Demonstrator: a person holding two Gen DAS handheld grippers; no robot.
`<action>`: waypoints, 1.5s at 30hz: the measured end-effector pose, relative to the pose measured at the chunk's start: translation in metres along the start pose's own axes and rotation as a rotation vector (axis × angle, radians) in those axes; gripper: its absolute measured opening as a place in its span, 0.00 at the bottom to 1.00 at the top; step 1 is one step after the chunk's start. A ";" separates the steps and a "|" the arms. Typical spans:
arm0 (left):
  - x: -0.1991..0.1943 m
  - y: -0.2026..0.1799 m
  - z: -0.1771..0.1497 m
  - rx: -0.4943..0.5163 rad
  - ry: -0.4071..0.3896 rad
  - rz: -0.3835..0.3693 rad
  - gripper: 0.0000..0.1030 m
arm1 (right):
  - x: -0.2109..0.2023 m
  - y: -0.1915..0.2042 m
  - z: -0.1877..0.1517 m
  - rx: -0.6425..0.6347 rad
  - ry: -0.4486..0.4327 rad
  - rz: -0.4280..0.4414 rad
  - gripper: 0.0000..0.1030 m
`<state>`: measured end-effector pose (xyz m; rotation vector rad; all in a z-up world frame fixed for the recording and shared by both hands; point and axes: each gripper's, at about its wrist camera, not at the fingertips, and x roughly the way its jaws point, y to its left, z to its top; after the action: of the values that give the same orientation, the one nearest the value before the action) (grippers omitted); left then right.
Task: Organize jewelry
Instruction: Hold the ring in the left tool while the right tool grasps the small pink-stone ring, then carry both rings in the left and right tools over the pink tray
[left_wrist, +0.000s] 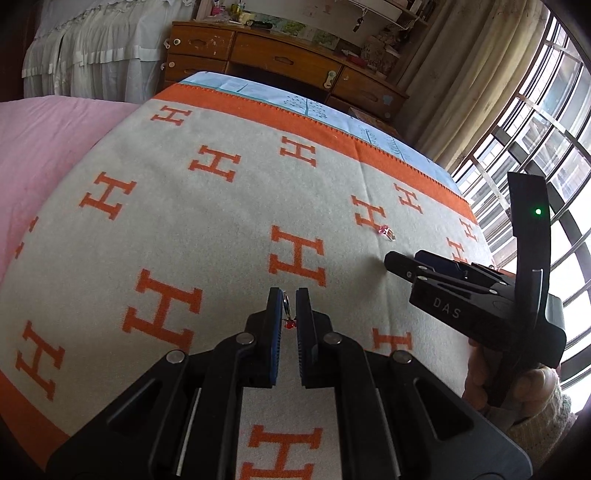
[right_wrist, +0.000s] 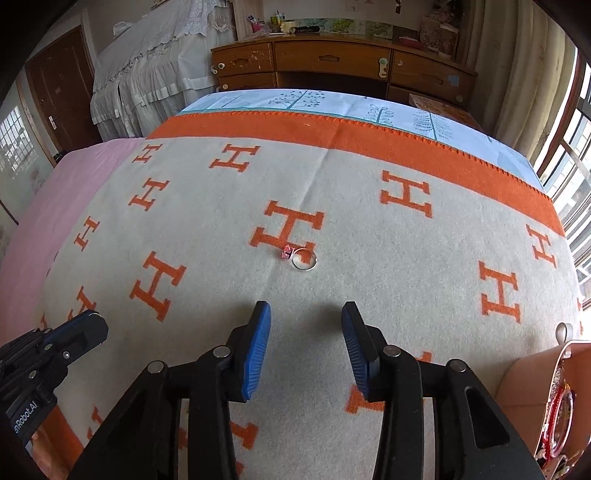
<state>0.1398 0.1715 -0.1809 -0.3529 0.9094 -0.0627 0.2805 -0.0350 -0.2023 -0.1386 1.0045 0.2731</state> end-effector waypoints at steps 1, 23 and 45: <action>0.000 0.001 0.000 -0.002 0.001 -0.006 0.05 | 0.003 0.002 0.002 0.000 -0.004 -0.011 0.48; 0.000 0.008 0.000 -0.026 0.010 -0.035 0.05 | 0.005 0.014 0.011 0.013 -0.094 -0.029 0.20; -0.063 -0.180 0.015 0.280 -0.040 -0.232 0.05 | -0.219 -0.119 -0.109 0.268 -0.324 0.046 0.20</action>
<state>0.1298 0.0188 -0.0653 -0.1963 0.8043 -0.3912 0.1152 -0.2103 -0.0757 0.1681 0.7137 0.1927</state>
